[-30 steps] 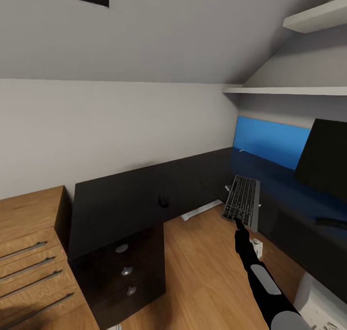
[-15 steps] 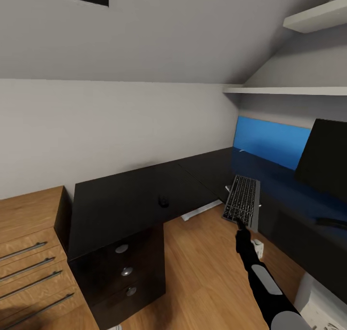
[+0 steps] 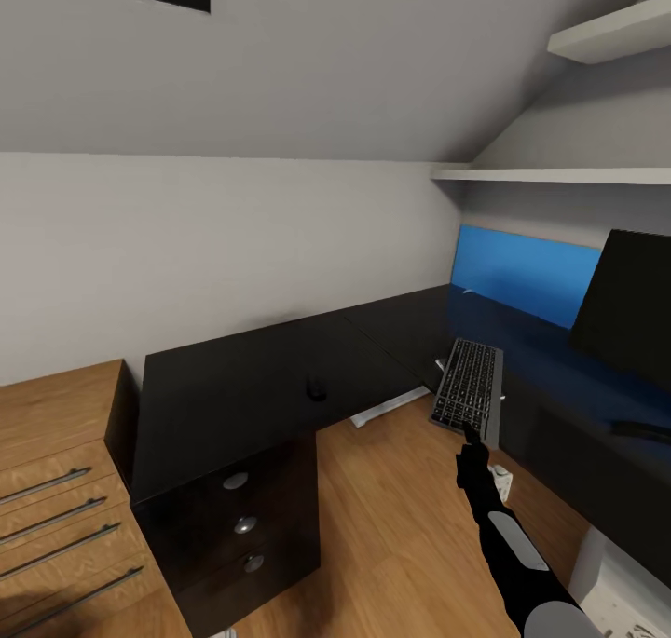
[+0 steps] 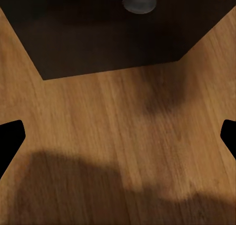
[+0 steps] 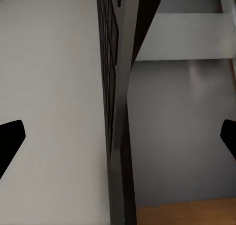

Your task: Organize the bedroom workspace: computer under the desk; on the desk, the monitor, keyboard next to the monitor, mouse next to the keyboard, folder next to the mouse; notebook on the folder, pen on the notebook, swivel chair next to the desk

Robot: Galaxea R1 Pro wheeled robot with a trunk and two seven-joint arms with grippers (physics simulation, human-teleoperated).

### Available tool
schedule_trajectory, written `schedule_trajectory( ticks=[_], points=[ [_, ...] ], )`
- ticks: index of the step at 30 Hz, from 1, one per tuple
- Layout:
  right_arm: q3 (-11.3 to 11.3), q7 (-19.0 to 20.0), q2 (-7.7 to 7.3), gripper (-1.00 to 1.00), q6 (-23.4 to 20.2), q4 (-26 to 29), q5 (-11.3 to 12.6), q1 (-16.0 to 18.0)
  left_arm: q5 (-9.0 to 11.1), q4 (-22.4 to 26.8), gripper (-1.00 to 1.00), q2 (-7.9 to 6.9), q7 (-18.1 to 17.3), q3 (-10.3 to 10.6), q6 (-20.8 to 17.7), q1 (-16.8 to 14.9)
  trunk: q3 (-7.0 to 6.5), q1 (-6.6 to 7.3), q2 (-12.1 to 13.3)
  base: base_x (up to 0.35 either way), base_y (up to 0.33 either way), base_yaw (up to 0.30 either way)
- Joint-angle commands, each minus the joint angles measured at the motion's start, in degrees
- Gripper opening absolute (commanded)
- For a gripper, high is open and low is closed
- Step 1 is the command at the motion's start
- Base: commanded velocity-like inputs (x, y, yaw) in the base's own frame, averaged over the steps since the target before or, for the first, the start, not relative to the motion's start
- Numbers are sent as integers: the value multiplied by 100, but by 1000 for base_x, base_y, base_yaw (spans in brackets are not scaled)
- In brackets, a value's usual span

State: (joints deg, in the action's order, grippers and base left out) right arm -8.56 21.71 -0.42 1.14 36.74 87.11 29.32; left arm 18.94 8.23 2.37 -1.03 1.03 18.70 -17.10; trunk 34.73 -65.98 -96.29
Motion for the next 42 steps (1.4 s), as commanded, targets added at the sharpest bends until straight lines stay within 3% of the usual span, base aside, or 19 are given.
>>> schedule_trajectory(
  ticks=[1, 21, 23, 30, 33, 36, 42],
  points=[
    [12, 26, -2, 100, 9, -6, 60, 4, 40, -6, 100, 0, -11, 12, 19, -4, 5, 1, -3, 0, 0, 0],
    [0, 15, 4, 100, 28, -143, 61, 4, 27, -151, 100, 36, -37, 19, 143, -4, 5, 1, -3, 0, 0, 0],
    [1, 13, 5, 100, 33, -214, 61, 4, 26, -210, 100, 32, -71, 20, 296, -4, 5, 1, -3, 0, 0, 0],
    [3, 10, 7, 100, 40, -376, 63, 4, 12, -618, 100, 15, -140, 26, 1383, 0, 5, 1, -3, 0, 0, 0],
    [3, 9, 4, 100, 37, -381, 66, 4, 8, -662, 100, 8, -141, 28, 1558, 47, 5, 1, -3, 0, 0, 0],
    [-2, 9, 0, 100, 36, -385, 68, 4, 9, -690, 100, 4, -139, 27, 1806, 221, 5, 1, -3, 0, 0, 0],
    [-5, 9, -2, 100, 35, -387, 69, 4, 6, -706, 100, 4, -139, 26, 2715, 551, 5, 1, -3, 0, 0, 0]
  ],
)
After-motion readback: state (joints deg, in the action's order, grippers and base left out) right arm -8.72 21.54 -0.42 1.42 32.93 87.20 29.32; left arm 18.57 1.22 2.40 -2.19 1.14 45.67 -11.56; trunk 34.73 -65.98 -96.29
